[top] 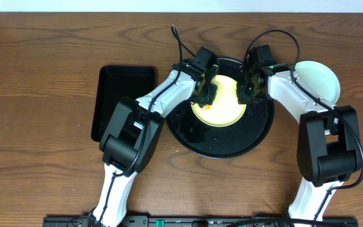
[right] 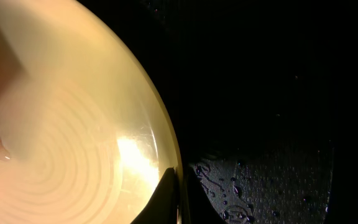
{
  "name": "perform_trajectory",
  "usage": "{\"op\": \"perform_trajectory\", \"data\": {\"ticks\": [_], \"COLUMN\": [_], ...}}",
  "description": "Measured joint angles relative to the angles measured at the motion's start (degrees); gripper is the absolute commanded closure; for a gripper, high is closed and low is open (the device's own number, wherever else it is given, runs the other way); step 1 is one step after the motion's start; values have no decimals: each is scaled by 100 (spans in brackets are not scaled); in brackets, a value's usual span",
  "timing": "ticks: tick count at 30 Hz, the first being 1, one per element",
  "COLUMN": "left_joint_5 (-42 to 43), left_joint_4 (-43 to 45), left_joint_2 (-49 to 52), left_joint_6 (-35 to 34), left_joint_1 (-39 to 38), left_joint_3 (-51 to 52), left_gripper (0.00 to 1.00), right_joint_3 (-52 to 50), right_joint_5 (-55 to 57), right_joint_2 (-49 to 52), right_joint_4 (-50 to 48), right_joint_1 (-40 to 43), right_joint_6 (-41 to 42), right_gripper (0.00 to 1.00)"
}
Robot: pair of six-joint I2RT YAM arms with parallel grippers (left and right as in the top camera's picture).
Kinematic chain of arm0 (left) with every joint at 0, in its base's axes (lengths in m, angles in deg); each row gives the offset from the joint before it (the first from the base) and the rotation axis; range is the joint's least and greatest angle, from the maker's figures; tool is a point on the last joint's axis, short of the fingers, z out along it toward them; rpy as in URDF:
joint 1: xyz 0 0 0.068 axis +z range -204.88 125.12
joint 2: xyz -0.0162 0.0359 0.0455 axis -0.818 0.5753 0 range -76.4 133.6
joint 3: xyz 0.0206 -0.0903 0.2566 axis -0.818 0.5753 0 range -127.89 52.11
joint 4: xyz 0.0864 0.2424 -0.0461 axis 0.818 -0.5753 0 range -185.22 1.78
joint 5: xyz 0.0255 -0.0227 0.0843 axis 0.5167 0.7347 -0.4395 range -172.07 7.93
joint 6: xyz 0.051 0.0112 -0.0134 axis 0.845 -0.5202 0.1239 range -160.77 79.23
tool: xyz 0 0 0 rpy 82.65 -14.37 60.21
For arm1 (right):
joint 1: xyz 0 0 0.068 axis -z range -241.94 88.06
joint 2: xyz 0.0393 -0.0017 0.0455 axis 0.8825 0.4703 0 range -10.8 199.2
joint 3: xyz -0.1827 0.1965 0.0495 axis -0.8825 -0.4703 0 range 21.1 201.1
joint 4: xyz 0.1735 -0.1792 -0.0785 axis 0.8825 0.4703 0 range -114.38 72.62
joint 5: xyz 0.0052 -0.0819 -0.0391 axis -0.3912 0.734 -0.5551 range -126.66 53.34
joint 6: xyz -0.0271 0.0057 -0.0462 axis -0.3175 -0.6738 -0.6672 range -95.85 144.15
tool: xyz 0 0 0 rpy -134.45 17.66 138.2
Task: Clean dirty plates on tray and stack at the side
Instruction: 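Scrub the yellow plate with the sponge in the left gripper, then move the sponge back over the black rectangular tray, left gripper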
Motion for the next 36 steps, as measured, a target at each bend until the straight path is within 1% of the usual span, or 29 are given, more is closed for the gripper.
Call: {"op": "perform_trajectory", "data": {"ticks": [7, 13, 17, 19, 21, 23, 26, 29, 32, 34, 36], "left_joint_5": [533, 1401, 1766, 1895, 1974, 1982, 1683, 955, 37, -459, -761], "left_joint_4": [-407, -966, -1073, -1126, -1134, -1150, -1419, -2024, -2636, -2774, -2789], "left_joint_2": [63, 66, 20, -136, -503, -1106, -2031, -2605, -2717, -2583, -2387], "left_joint_6": [0, 4, 7, 7, 2, -7, -50, -72, -160, -221, -291], "left_joint_1": [0, 33, 136, 225, 352, 529, 872, 1222, 1547, 1775, 1985], "left_joint_3": [-101, -136, -151, -151, -151, -157, -348, -529, -516, -297, 33], "left_gripper": [92, 92, 92, 92, 92, 92, 92, 92, 91, 91, 91], "right_joint_3": [0, 0, 0, 0, 0, 0, 0, 0, 0, 0, 0], "right_joint_5": [0, 0, 0, 2, 2, 0, 2, 2, 4, 4, 7], "right_joint_2": [0, 0, 0, 0, 0, 0, 0, 0, 0, 0, 0], "right_joint_4": [2, 2, 4, 4, 7, 9, 15, 15, 17, 15, 9], "right_joint_1": [0, 0, 0, 0, 0, 0, 0, 0, 0, -4, -11], "right_joint_6": [0, 0, 0, -4, -11, -15, -15, -13, -13, -15, -15], "right_gripper": [99, 99, 97, 96, 96, 96, 96, 95, 95, 94, 94]}}
